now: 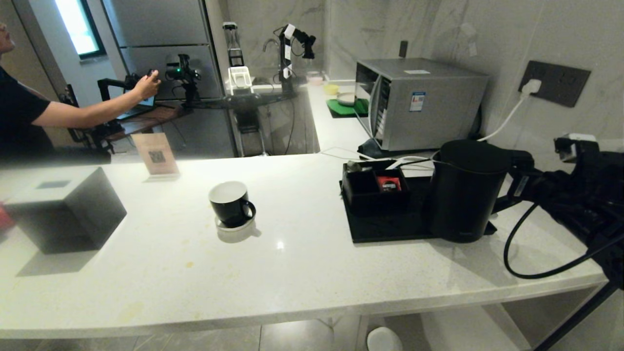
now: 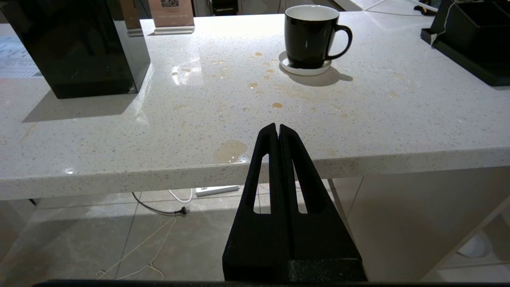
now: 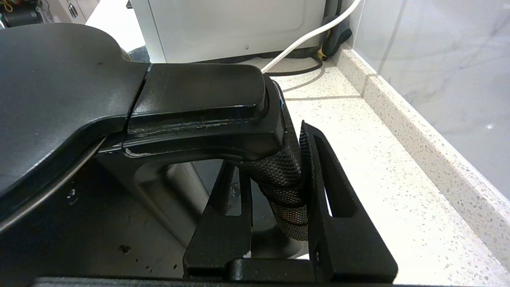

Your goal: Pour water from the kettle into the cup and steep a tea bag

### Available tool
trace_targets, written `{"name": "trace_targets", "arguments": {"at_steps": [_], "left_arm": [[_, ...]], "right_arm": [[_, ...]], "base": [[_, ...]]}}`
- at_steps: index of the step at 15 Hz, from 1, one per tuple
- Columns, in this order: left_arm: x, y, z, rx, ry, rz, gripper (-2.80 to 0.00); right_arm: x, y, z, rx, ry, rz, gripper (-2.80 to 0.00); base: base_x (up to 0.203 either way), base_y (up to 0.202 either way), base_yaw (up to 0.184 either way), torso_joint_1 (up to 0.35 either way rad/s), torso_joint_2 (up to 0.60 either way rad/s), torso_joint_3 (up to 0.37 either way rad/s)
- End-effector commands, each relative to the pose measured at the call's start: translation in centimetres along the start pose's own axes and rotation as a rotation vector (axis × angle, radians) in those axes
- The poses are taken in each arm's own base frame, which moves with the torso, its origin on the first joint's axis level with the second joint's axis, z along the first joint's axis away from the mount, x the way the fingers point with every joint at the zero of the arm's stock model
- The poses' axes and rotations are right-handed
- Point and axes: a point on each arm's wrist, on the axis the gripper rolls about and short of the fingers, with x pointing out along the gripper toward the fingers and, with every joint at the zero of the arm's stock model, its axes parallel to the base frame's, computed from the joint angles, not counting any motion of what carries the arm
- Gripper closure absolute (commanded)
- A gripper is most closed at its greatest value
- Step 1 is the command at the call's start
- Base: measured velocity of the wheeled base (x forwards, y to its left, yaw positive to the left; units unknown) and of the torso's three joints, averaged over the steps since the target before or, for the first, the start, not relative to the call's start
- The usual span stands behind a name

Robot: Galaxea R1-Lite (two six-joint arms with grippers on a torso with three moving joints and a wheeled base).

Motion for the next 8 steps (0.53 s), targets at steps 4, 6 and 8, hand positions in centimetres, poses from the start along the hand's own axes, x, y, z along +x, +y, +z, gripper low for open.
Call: {"name": "trace_targets", "arguments": {"at_steps": [4,6,8], "left_arm": [[0.0,0.0,0.0,0.000,-0.001,0.001,0.00],[0.0,0.0,0.0,0.000,-0.001,0.001,0.00],[0.0,0.0,0.0,-0.002,-0.001,0.001,0.00]], "right_arm": [[-0.4,0.2,0.7,0.002,-0.018,0.006,0.00],[-0.6,0.1,1.0,0.002,-0.024,0.005,0.00],[-0.9,0.2,1.6,0.002,-0.018,0.004,0.00]], "base": [[0.000,0.000,0.000,0.000,0.00,0.000],[0.000,0.000,0.000,0.000,0.00,0.000],[0.000,0.000,0.000,0.000,0.00,0.000]]}}
